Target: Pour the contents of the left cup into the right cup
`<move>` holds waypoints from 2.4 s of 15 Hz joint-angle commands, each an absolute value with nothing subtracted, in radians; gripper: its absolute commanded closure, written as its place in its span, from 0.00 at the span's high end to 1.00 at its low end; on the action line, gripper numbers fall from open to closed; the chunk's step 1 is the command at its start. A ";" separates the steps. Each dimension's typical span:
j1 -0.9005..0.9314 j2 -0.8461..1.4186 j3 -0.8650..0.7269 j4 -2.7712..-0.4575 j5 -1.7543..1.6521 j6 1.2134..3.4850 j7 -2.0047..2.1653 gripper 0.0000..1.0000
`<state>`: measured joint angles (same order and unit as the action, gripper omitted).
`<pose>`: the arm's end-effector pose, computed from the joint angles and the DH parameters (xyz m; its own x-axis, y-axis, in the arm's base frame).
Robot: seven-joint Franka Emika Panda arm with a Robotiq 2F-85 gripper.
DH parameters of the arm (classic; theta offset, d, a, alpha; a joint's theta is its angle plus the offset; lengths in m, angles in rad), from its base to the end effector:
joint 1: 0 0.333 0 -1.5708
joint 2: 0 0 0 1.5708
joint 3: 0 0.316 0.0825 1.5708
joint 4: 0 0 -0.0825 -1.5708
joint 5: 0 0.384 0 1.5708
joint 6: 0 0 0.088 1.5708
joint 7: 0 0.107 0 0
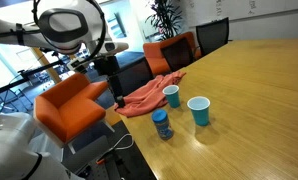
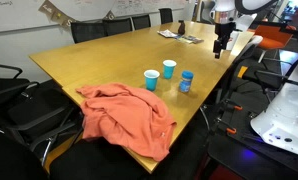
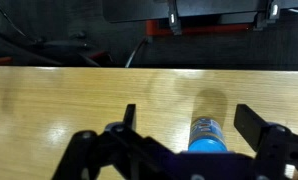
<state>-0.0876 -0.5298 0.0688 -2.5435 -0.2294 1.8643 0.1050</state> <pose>0.3653 -0.0241 0.4404 0.9887 -0.0692 -0.1330 -0.0334 -0.9665 0.2544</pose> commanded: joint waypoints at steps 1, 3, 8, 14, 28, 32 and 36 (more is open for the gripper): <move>-0.070 -0.529 0.053 -2.542 -0.236 1.861 0.112 1.00; -0.070 -0.529 0.053 -2.542 -0.236 1.861 0.112 1.00; -0.066 -0.507 0.048 -2.527 -0.235 1.884 0.099 1.00; -0.033 -0.353 0.027 -2.402 -0.228 2.061 0.002 1.00; 0.007 0.212 0.026 -2.011 -0.062 2.324 -0.323 1.00; 0.004 0.324 0.040 -1.934 -0.067 2.341 -0.304 1.00; 0.009 0.404 0.051 -1.893 -0.081 2.362 -0.287 1.00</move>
<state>0.0094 0.3470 0.0405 -1.9391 -0.0854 2.3362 -0.2953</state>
